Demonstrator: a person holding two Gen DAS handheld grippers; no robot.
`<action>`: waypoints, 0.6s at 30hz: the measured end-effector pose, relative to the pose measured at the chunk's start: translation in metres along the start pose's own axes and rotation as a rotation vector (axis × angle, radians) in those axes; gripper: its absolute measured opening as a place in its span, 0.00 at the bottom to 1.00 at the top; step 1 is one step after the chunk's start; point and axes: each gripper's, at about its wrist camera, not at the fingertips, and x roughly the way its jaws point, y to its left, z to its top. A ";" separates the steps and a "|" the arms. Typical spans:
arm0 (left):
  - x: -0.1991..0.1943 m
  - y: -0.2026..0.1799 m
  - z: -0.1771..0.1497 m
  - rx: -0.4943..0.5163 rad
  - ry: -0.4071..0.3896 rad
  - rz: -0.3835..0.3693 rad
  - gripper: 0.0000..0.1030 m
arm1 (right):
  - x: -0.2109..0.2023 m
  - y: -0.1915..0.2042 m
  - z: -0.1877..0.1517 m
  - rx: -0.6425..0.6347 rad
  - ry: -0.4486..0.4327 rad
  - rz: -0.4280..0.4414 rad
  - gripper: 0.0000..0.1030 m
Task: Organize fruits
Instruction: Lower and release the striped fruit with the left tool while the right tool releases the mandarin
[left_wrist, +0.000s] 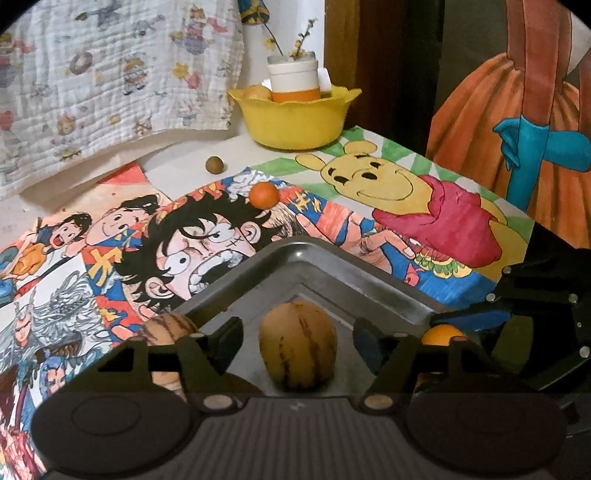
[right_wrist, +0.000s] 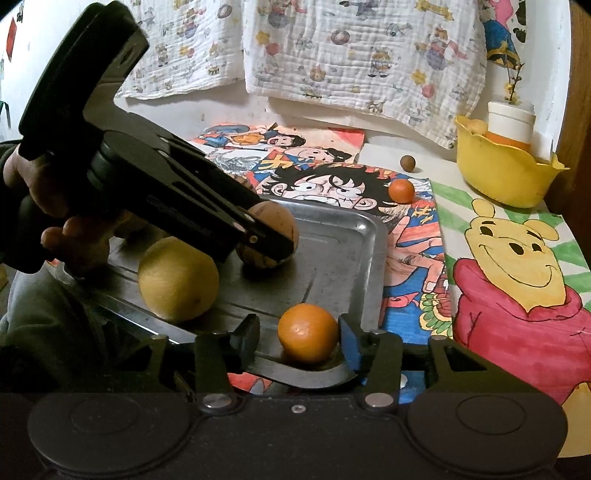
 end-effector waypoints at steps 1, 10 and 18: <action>-0.003 0.000 0.000 -0.004 -0.008 0.002 0.75 | -0.001 0.001 0.000 0.001 -0.004 0.000 0.53; -0.043 0.003 -0.012 -0.067 -0.090 0.019 0.95 | -0.015 0.003 -0.001 0.020 -0.046 -0.012 0.78; -0.086 0.007 -0.035 -0.132 -0.158 0.088 0.99 | -0.024 0.009 0.000 0.049 -0.087 0.011 0.94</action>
